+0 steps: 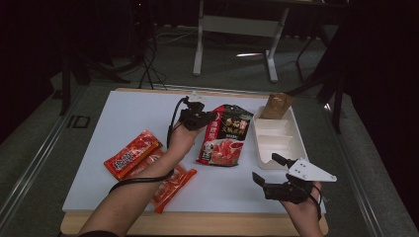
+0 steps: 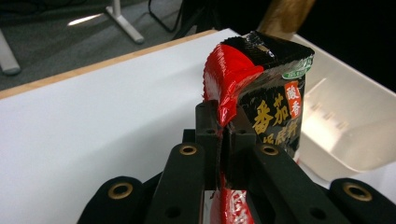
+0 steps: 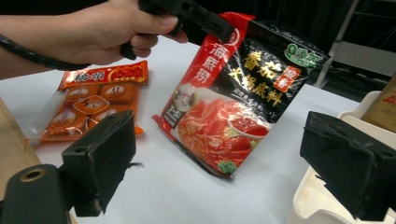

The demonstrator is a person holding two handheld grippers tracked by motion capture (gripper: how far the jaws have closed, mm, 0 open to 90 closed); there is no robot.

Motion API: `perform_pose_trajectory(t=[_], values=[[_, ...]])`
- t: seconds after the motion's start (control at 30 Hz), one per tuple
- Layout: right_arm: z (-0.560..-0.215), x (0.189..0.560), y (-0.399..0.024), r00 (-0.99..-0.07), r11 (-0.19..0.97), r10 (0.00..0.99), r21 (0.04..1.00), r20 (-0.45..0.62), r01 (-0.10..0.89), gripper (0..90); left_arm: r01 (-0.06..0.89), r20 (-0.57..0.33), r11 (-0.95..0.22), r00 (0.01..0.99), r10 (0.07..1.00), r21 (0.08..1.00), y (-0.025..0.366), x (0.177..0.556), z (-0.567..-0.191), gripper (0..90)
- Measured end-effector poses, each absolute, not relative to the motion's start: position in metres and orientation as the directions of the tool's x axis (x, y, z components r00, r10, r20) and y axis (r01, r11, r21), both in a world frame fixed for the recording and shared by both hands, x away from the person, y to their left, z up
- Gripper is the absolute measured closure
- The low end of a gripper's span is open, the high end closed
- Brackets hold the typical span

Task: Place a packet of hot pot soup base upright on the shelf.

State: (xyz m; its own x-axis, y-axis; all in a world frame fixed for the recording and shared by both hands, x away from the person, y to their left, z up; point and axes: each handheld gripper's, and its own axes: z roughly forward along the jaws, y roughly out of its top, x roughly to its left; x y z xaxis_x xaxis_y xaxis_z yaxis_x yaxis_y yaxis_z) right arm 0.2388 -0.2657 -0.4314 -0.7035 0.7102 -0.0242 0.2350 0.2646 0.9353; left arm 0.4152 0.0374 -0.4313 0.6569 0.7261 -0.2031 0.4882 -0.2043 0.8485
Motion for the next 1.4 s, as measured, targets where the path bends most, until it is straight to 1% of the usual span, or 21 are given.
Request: perform_pose_trajectory(t=[0.23, 0.3, 0.4, 0.47, 0.6, 0.7, 0.83, 0.97, 1.03, 1.1, 1.27, 1.33, 1.4], values=[[-0.429, 0.240, -0.269, -0.700, 0.249, 0.714, 0.935, 0.000, 0.253, 10.6, 0.416, -0.160, -0.216, 0.701, 0.695, 0.883, 0.036, 0.390, -0.414, 86.5], [-0.429, 0.242, -0.270, -0.702, 0.254, 0.712, 0.933, -0.001, 0.256, 10.6, 0.409, -0.160, -0.218, 0.712, 0.684, 0.886, 0.037, 0.385, -0.410, 86.4], [-0.426, 0.245, -0.271, -0.694, 0.266, 0.720, 0.924, 0.000, 0.275, 13.3, 0.388, -0.164, -0.211, 0.737, 0.655, 0.897, 0.044, 0.379, -0.404, 86.5], [-0.423, 0.249, -0.273, -0.697, 0.255, 0.717, 0.923, 0.021, 0.290, 13.9, 0.384, -0.180, -0.197, 0.750, 0.636, 0.902, 0.048, 0.376, -0.402, 86.5], [-0.419, 0.258, -0.275, -0.681, 0.241, 0.731, 0.923, 0.031, 0.301, 15.6, 0.362, -0.180, -0.181, 0.765, 0.619, 0.914, 0.052, 0.367, -0.400, 86.4], [-0.415, 0.265, -0.276, -0.671, 0.233, 0.741, 0.924, 0.032, 0.302, 20.6, 0.347, -0.185, -0.171, 0.783, 0.595, 0.922, 0.055, 0.361, -0.400, 86.3], [-0.408, 0.274, -0.274, -0.666, 0.227, 0.745, 0.923, 0.042, 0.312, 22.1, 0.347, -0.224, -0.132, 0.807, 0.546, 0.929, 0.064, 0.357, -0.403, 86.3], [-0.401, 0.283, -0.270, -0.684, 0.226, 0.727, 0.923, 0.053, 0.312, 23.2, 0.342, -0.244, -0.103, 0.821, 0.516, 0.934, 0.070, 0.354, -0.404, 86.4], [-0.399, 0.285, -0.266, -0.697, 0.236, 0.715, 0.921, 0.051, 0.310, 26.5, 0.334, -0.248, -0.092, 0.833, 0.494, 0.938, 0.071, 0.353, -0.404, 86.4], [-0.397, 0.288, -0.262, -0.705, 0.244, 0.708, 0.919, 0.050, 0.310, 27.6, 0.321, -0.246, -0.078, 0.840, 0.483, 0.944, 0.072, 0.352, -0.404, 86.4], [-0.394, 0.298, -0.252, -0.722, 0.255, 0.690, 0.914, 0.058, 0.317, 31.8, 0.325, -0.271, -0.043, 0.848, 0.455, 0.945, 0.073, 0.351, -0.405, 86.4], [-0.393, 0.299, -0.249, -0.730, 0.253, 0.681, 0.916, 0.059, 0.311, 36.0, 0.323, -0.268, -0.048, 0.850, 0.454, 0.945, 0.072, 0.349, -0.405, 86.4], [-0.390, 0.301, -0.246, -0.750, 0.238, 0.657, 0.923, 0.076, 0.302, 43.3, 0.323, -0.273, -0.039, 0.852, 0.446, 0.946, 0.071, 0.348, -0.406, 86.4]])
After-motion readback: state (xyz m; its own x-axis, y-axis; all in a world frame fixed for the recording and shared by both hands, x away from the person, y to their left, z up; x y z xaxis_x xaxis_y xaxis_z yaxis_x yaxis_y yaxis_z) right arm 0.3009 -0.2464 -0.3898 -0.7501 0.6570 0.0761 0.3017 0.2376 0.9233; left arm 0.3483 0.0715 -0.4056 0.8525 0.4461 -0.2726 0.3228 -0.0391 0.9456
